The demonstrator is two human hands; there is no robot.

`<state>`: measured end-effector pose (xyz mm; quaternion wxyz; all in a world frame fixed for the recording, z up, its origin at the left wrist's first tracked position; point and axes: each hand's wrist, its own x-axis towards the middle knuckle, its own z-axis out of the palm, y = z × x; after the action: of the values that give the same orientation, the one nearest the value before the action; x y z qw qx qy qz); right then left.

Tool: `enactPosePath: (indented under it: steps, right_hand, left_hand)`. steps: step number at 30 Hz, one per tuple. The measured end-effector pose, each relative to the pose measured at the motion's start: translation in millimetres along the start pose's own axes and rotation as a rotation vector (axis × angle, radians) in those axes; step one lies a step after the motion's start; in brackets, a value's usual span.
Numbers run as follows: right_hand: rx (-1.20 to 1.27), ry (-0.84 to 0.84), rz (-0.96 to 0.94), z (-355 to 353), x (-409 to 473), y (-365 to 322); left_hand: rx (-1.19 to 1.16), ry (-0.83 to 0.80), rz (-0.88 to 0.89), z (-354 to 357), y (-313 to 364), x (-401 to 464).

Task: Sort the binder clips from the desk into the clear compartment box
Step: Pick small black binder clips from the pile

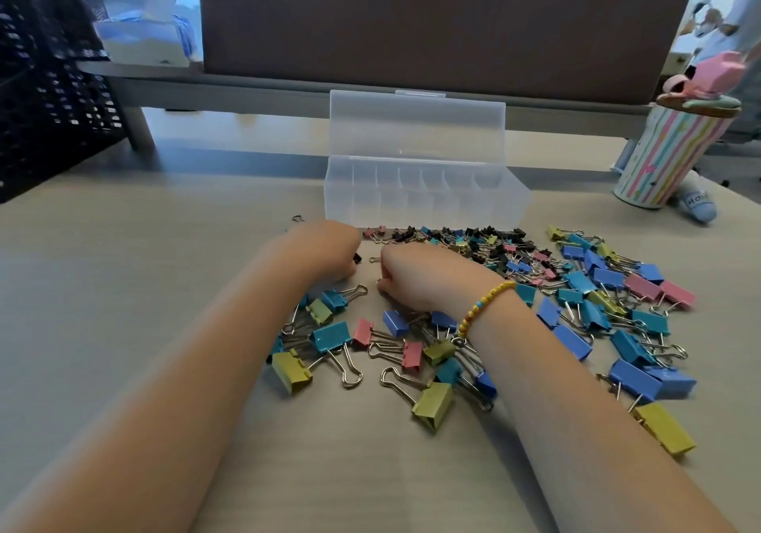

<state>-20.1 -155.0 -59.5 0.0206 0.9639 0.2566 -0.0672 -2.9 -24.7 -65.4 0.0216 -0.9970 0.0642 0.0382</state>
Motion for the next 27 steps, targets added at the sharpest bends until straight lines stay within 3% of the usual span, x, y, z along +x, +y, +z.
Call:
enactPosePath:
  steps: [5, 8, 12, 15, 18, 21, 24, 27]
  right_hand:
    - [0.043, 0.029, 0.029, -0.1, -0.1, 3.5]
    - [0.241, 0.102, 0.072, -1.7, 0.5, 12.2]
    - [0.943, 0.11, 0.1, -11.2, -5.2, 23.0]
    - [1.596, 0.073, 0.067, -11.1, -3.6, 34.2]
    - [2.061, 0.117, 0.055, -8.5, 1.0, 39.9]
    - [2.23, 0.17, 0.099, -6.0, 2.7, 40.6]
    - [2.193, 0.228, 0.213, -2.3, 6.5, 40.2]
    - [1.918, 0.282, 0.289, -0.4, 8.3, 39.2]
  left_hand:
    - [-0.224, -0.033, 0.033, 2.0, -4.5, -5.1]
    - [-0.596, 0.024, -0.018, 2.0, -5.5, -5.2]
    - [-1.626, 0.025, -0.06, -4.4, 1.7, -4.7]
    - [-2.01, 0.022, -0.024, 1.8, 6.0, -4.8]
    - [-2.13, -0.023, -0.004, 6.6, 7.5, -4.9]
    - [-2.172, -0.008, -0.015, 4.3, 5.4, -5.4]
    - [-2.071, 0.004, -0.034, 4.5, 5.5, -2.9]
    - [-1.769, 0.077, -0.106, 3.0, 8.6, 0.2]
